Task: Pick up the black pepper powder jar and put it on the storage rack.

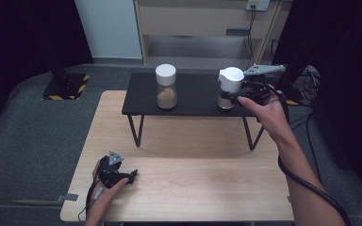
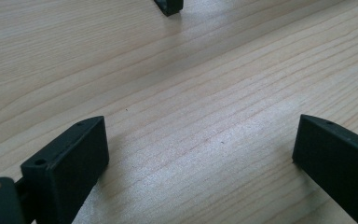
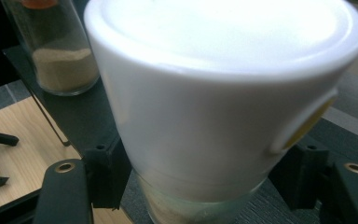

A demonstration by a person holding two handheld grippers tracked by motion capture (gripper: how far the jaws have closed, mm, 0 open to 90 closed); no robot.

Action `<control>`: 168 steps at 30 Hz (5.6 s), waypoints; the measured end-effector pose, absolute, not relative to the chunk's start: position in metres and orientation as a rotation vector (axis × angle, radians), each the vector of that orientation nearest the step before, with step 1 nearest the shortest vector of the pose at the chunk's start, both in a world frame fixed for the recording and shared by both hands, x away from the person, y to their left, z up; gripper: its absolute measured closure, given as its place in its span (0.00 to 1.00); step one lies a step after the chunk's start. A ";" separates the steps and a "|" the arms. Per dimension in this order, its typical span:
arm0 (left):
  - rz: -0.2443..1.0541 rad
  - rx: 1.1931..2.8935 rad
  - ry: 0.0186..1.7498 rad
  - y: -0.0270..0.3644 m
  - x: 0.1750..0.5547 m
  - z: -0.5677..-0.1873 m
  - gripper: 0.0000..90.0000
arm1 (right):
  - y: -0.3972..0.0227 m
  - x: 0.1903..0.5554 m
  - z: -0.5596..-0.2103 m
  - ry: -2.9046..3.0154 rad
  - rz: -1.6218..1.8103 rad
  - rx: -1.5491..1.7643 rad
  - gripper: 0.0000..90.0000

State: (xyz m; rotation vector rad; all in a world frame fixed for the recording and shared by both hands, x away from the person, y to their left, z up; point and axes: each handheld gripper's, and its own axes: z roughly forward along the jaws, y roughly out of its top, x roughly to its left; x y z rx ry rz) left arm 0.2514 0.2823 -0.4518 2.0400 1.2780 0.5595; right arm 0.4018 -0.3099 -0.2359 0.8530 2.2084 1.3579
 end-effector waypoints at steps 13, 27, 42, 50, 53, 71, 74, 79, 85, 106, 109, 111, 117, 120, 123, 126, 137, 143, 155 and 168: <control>0.559 2.040 1.278 0.282 0.251 -0.452 0.02 | -0.310 0.407 -0.240 2.210 1.359 0.868 0.35; 0.559 2.040 1.278 0.282 0.251 -0.452 0.02 | -0.314 0.408 -0.247 2.191 1.402 0.877 0.35; 0.559 2.040 1.278 0.282 0.251 -0.452 0.02 | -0.321 0.398 -0.249 2.167 1.386 0.852 0.14; 0.559 2.040 1.278 0.282 0.251 -0.452 0.02 | -0.322 0.391 -0.248 2.161 1.367 0.864 0.06; 0.559 2.040 1.278 0.282 0.251 -0.452 0.02 | -0.324 0.389 -0.247 2.160 1.362 0.875 0.05; 0.560 2.040 1.278 0.282 0.251 -0.452 0.02 | -0.332 0.369 -0.245 2.180 1.357 0.864 0.03; 0.560 2.040 1.278 0.282 0.251 -0.452 0.02 | -0.332 0.365 -0.246 2.185 1.358 0.859 0.03; 0.560 2.040 1.278 0.282 0.251 -0.452 0.02 | -0.331 0.356 -0.247 2.201 1.343 0.850 0.03; 0.561 2.040 1.278 0.282 0.251 -0.452 0.02 | -0.329 0.344 -0.251 2.222 1.328 0.820 0.03; 0.561 2.040 1.278 0.282 0.251 -0.452 0.02 | -0.307 0.318 -0.288 2.345 1.229 0.747 0.04; 0.562 2.041 1.279 0.282 0.251 -0.452 0.02 | -0.308 0.318 -0.297 2.352 1.233 0.760 0.04; 0.562 2.041 1.280 0.282 0.251 -0.452 0.02 | -0.307 0.318 -0.303 2.359 1.233 0.763 0.04; 0.563 2.041 1.280 0.282 0.251 -0.452 0.02 | -0.303 0.317 -0.321 2.381 1.213 0.772 0.04; 0.562 2.041 1.280 0.282 0.251 -0.452 0.02 | -0.301 0.317 -0.331 2.395 1.209 0.780 0.04; 0.562 2.041 1.280 0.282 0.251 -0.452 0.02 | -0.301 0.317 -0.339 2.403 1.208 0.786 0.04; 0.563 2.040 1.280 0.282 0.251 -0.452 0.02 | -0.301 0.317 -0.345 2.412 1.205 0.791 0.04; 0.563 2.040 1.280 0.282 0.251 -0.452 0.02 | -0.301 0.313 -0.375 2.434 1.187 0.833 0.04; 0.563 2.040 1.281 0.282 0.251 -0.452 0.02 | -0.303 0.310 -0.389 2.446 1.173 0.848 0.04; 0.563 2.039 1.280 0.282 0.251 -0.452 0.02 | -0.306 0.305 -0.414 2.464 1.171 0.873 0.05; 0.565 2.038 1.283 0.281 0.250 -0.452 0.02 | -0.301 0.300 -0.432 2.492 1.144 0.874 0.05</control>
